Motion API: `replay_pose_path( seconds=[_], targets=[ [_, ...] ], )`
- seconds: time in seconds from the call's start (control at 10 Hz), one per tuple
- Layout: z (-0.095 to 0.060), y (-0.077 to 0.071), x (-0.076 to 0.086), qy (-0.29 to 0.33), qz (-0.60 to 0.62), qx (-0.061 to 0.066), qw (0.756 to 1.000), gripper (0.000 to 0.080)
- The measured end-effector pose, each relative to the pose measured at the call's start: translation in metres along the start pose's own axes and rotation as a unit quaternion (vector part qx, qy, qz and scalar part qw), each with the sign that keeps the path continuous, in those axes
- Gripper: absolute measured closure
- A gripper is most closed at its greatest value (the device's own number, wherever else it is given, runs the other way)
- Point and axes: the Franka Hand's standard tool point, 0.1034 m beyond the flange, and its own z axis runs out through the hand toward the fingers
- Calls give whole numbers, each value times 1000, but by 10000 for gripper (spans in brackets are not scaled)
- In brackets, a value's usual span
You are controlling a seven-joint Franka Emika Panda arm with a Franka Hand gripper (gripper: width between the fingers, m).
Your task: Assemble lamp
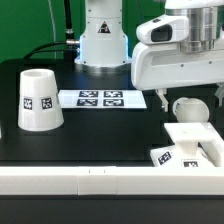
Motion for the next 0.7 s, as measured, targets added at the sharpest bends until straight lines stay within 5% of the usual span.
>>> replay_pose_path(
  seconds=[0.2, 0.7],
  targets=[
    [1, 0, 0, -9, 0, 0, 1000, 101],
    [4, -24, -5, -162, -11, 0, 987, 101]
  ],
)
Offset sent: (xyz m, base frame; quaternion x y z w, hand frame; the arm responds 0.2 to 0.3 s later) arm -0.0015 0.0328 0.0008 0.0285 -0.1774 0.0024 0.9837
